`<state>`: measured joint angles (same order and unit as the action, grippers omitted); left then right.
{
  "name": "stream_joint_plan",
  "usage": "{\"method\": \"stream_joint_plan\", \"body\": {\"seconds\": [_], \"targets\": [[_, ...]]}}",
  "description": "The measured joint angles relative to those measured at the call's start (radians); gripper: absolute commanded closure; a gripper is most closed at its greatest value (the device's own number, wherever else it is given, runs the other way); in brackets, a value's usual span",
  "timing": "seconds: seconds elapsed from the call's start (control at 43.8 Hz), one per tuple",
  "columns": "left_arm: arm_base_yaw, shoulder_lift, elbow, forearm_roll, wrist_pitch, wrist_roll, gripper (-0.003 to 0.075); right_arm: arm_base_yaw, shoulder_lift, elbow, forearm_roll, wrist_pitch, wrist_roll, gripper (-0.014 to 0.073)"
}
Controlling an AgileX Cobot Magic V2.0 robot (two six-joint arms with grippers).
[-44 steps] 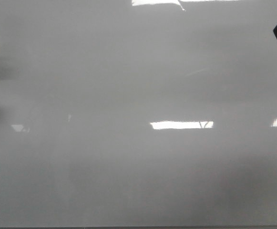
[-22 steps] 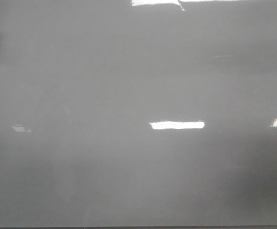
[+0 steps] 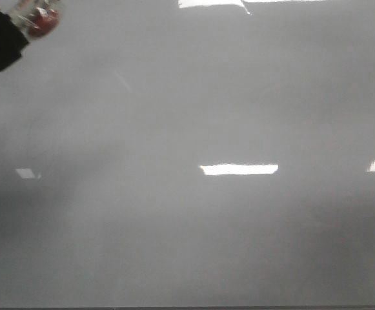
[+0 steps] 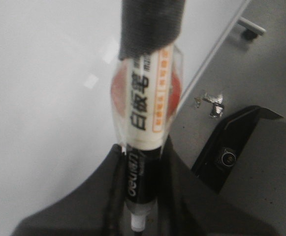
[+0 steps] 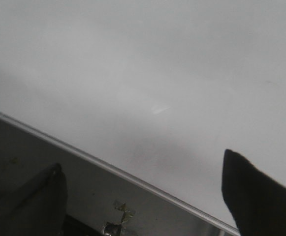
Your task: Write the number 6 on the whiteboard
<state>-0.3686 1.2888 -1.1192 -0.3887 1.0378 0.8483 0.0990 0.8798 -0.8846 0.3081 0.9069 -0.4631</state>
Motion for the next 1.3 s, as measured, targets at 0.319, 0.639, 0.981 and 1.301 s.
{"method": "stream_joint_plan", "body": {"seconds": [0.319, 0.639, 0.981, 1.301], "targets": [[-0.297, 0.091, 0.000, 0.030, -0.037, 0.023, 0.0741, 0.227, 0.169, -0.054, 0.155, 0.079, -0.411, -0.0060], [-0.447, 0.099, 0.000, 0.048, -0.088, 0.048, 0.0741, 0.466, 0.268, -0.055, 0.214, 0.010, -0.515, -0.0060], [-0.478, 0.099, 0.000, 0.052, -0.102, 0.066, 0.0741, 0.508, 0.271, -0.055, 0.276, -0.029, -0.517, 0.0051], [-0.478, 0.099, 0.000, 0.056, -0.104, 0.068, 0.0741, 0.508, 0.271, -0.055, 0.291, -0.031, -0.517, 0.0427]]}}
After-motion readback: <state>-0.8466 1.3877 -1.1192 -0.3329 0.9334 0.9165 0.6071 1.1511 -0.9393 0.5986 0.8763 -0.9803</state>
